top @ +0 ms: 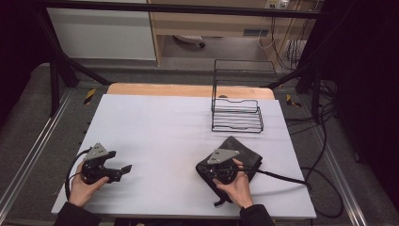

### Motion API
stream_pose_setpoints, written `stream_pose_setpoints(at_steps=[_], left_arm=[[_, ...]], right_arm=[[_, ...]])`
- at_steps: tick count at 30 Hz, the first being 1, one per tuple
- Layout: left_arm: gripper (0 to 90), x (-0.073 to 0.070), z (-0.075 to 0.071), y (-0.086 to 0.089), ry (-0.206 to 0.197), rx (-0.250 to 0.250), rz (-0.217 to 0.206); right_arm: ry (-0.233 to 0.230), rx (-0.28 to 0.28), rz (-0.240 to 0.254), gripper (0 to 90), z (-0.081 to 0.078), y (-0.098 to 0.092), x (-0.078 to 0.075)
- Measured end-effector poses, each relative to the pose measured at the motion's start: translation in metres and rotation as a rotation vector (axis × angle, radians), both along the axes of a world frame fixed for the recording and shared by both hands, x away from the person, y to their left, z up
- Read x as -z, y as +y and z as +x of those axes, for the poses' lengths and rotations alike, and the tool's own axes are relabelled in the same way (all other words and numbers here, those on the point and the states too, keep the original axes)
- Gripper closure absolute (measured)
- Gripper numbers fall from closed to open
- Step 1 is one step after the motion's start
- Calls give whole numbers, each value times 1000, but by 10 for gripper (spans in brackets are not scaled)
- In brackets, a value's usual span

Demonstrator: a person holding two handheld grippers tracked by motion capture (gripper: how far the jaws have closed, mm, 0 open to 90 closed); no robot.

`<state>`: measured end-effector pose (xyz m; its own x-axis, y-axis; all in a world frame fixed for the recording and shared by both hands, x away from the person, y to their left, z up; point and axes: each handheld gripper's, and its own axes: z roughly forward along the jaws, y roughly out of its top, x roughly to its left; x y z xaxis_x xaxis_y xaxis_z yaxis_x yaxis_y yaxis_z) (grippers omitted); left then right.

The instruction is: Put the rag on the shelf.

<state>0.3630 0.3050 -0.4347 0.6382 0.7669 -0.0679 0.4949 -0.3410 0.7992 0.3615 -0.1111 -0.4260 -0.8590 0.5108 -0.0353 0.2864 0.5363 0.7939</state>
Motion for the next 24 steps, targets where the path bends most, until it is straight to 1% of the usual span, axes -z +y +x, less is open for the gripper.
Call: stream_pose_setpoints(at_steps=[4,9,11,15,16,17,19,22,24], left_arm=[[98,0,0,0,1,0,-1],[99,0,0,1,3,0,-2],[99,0,0,1,3,0,-1],[100,0,0,1,5,-1,-2],[100,-1,0,1,5,-1,-2],[100,-1,0,1,5,-1,-3],[101,-1,0,1,6,-1,-3],[102,-1,0,1,8,-2,-3],[103,-1,0,0,10,-2,-2]], right_arm=[[16,-27,33,855,1,13,-1],[38,-50,38,854,2,32,0],[48,-58,47,855,2,38,0],[55,-81,51,854,1,50,0],[55,-81,51,854,1,50,0],[55,-94,51,854,0,57,0],[63,-111,61,854,-1,63,0],[66,-139,63,853,-4,72,-1],[70,-151,51,851,-5,78,1]])
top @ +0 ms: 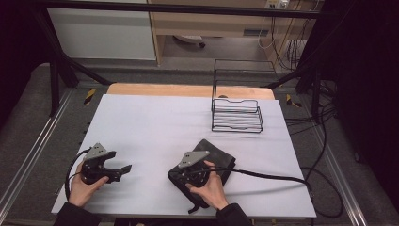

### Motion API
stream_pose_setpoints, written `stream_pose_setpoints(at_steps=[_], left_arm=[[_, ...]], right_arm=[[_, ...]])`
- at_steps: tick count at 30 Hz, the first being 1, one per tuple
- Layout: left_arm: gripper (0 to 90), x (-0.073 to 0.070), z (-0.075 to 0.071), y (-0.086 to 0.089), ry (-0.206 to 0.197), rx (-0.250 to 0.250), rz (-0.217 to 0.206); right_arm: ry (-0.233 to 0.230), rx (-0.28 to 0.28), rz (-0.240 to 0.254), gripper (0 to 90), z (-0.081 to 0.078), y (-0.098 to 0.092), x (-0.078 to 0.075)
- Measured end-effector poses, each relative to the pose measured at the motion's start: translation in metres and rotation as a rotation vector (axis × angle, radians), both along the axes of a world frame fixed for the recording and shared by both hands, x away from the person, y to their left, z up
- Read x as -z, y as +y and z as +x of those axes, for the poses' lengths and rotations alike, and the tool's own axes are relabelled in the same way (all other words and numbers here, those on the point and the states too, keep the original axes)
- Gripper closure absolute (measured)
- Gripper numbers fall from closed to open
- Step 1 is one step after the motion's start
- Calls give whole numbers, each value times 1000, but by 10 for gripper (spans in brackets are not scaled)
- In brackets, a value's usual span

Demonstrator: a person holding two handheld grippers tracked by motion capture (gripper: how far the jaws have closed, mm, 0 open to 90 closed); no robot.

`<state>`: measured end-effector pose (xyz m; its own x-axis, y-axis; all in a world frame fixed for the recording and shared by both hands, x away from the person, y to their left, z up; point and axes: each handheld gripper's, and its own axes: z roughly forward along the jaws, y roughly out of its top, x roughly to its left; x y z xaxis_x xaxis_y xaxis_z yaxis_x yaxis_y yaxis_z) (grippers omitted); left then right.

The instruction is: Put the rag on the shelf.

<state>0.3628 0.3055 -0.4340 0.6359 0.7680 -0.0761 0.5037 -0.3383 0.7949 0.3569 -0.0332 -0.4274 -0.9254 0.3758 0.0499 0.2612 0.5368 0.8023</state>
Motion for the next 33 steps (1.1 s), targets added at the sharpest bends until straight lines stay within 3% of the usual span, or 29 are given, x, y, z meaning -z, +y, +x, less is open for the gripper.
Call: stream_pose_setpoints(at_steps=[4,9,10,12,17,18,19,22,23,24,26,27,28,29,33], left_arm=[[104,0,0,0,3,1,0],[105,-1,0,-1,5,0,-3],[106,-1,-1,-1,5,2,-1],[110,-2,-1,-1,4,2,-3],[127,-7,-3,-7,4,9,-14],[145,-8,-4,-8,6,12,-15],[145,-10,-5,-10,9,13,-16],[179,-16,-6,-19,17,23,-27],[200,-18,-7,-22,18,29,-25],[209,-20,-7,-26,17,36,-21],[222,-24,-8,-35,20,51,-16],[222,-26,-8,-40,20,60,-10],[227,-28,-9,-45,23,65,-6],[232,-29,-8,-50,27,70,5],[244,-32,-6,-70,42,103,17]], right_arm=[[19,1,-22,838,1,6,7],[59,19,-15,723,3,9,15],[67,25,-5,641,3,8,13],[69,40,-3,571,3,5,7],[54,90,38,510,4,-12,-8],[31,130,31,498,7,-26,-15],[31,130,31,498,7,-26,-15],[11,217,25,514,12,-55,-22],[-4,291,6,535,15,-77,-24],[-10,327,-9,551,17,-89,-23],[-3,396,-20,589,19,-111,-20],[-3,396,-20,589,19,-111,-20],[13,459,-24,611,20,-129,-15],[20,485,-34,611,20,-137,-11],[31,534,-65,610,22,-151,0]])
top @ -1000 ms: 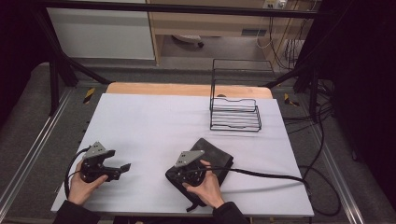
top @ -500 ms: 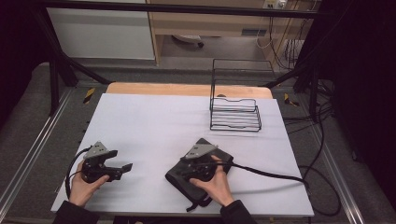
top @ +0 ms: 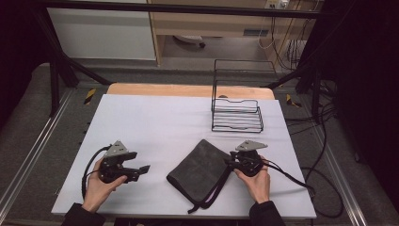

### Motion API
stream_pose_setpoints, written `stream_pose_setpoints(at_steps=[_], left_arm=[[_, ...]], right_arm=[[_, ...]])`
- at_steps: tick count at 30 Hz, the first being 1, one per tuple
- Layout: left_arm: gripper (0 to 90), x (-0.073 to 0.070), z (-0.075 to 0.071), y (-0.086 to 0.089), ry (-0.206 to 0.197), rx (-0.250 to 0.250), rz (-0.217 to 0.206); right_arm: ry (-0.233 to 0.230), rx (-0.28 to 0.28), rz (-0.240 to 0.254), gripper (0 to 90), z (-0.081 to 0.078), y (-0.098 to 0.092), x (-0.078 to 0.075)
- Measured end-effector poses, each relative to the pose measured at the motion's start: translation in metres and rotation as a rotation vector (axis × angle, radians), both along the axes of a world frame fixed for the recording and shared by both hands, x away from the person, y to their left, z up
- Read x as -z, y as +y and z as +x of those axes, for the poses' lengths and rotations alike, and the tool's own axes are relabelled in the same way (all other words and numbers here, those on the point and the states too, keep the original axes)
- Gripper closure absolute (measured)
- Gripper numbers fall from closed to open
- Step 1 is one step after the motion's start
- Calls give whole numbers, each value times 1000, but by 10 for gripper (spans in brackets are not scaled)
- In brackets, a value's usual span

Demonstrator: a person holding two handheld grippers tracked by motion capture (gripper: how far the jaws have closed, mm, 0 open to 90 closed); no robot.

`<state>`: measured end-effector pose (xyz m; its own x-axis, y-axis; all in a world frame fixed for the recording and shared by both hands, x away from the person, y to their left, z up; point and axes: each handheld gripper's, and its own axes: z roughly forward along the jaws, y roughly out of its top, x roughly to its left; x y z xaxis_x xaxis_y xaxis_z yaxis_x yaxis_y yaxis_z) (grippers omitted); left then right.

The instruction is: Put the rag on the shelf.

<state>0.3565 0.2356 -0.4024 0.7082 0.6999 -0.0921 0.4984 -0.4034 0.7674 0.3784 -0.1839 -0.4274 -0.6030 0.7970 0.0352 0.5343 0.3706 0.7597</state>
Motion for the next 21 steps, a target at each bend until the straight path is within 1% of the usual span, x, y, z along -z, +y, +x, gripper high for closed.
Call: stream_pose_setpoints(at_steps=[1,2,3,4,5,6,7,8,9,10,12,13,14,15,16,17,18,19,20,21], left_arm=[[248,0,1,-5,2,7,5],[257,-1,2,-14,12,18,10],[266,-1,2,-14,12,18,10],[272,-2,3,-18,15,25,12],[282,-3,4,-22,17,32,13],[282,-3,5,-26,21,37,12],[304,-4,6,-29,28,43,9],[316,-4,7,-32,36,45,3],[332,-4,8,-39,51,56,-11],[349,-4,8,-39,51,56,-11],[384,-2,10,-46,66,68,-10],[394,1,12,-55,91,75,-2],[404,1,12,-55,91,75,-2],[418,3,13,-60,103,83,6],[418,6,15,-65,116,92,17],[441,9,16,-70,128,101,24],[458,15,19,-78,154,117,37],[472,15,19,-78,154,117,37],[491,18,20,-81,166,120,45],[491,21,21,-83,176,126,59]], right_arm=[[0,12,1,613,1,-3,3],[17,23,10,624,2,-6,9],[31,21,16,639,3,-6,11],[39,17,11,667,4,-5,12],[48,12,17,711,3,-5,11],[48,12,17,711,3,-5,11],[54,20,30,778,2,-7,7],[62,20,42,802,1,-9,5],[61,23,54,819,-1,-10,3],[68,23,62,828,-2,-11,0],[71,25,65,834,-4,-13,-2],[77,27,59,834,-4,-13,-2],[76,28,45,834,-4,-14,-2],[75,29,31,832,-4,-13,-1],[75,29,31,832,-4,-13,-1],[76,29,10,797,-3,-12,3],[82,32,5,778,-2,-12,5],[82,32,5,778,-2,-12,5],[87,41,10,721,-2,-13,9],[87,41,10,721,-2,-13,9]])
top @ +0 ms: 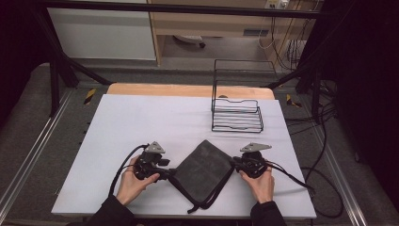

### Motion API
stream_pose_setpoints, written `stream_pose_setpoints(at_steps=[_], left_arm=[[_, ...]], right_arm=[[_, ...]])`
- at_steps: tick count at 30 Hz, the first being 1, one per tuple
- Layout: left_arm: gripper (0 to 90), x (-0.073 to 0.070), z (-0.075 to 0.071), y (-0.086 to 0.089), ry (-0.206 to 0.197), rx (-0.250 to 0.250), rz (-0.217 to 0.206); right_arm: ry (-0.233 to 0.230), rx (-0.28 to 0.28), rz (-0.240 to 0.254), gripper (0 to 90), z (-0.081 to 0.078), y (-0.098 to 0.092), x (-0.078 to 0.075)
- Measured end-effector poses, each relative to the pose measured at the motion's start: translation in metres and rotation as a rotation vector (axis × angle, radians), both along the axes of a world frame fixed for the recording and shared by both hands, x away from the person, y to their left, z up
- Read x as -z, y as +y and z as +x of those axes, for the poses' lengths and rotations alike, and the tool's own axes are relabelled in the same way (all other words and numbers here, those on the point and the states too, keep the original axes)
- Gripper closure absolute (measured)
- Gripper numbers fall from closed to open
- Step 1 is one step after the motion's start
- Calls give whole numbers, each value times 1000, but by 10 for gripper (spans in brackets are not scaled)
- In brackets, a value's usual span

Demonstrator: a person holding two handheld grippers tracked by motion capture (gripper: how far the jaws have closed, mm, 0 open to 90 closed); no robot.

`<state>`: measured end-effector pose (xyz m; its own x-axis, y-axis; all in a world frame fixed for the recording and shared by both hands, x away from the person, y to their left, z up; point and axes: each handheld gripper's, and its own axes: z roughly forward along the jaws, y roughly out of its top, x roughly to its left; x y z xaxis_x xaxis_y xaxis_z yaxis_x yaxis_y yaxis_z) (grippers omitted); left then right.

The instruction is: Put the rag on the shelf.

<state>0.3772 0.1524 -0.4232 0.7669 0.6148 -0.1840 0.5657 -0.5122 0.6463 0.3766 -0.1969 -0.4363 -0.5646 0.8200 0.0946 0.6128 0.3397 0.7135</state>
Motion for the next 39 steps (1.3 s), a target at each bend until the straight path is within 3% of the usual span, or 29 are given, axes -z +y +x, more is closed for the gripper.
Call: stream_pose_setpoints(at_steps=[2,6,11,15,19,22,25,27,30,39], left_arm=[[553,5,0,-3,23,11,22],[625,10,-3,-2,56,24,7],[701,12,-9,-5,68,34,13],[767,13,-12,-8,66,30,18],[816,12,-14,-8,76,26,14],[827,11,-15,-6,91,23,6],[834,10,-18,-5,100,22,-7],[836,10,-22,-4,98,21,-10],[837,9,-28,-3,97,14,-12],[836,11,-44,3,83,-18,-31]], right_arm=[[19,13,17,647,-1,-3,3],[20,21,29,626,-3,-3,7],[32,40,48,610,-3,0,12],[85,56,127,688,0,-3,16],[95,45,139,785,2,-3,15],[98,42,143,799,3,-2,14],[85,35,144,804,8,-1,13],[55,15,105,806,14,7,10],[35,-1,89,807,21,15,9],[7,-45,88,809,41,34,8]])
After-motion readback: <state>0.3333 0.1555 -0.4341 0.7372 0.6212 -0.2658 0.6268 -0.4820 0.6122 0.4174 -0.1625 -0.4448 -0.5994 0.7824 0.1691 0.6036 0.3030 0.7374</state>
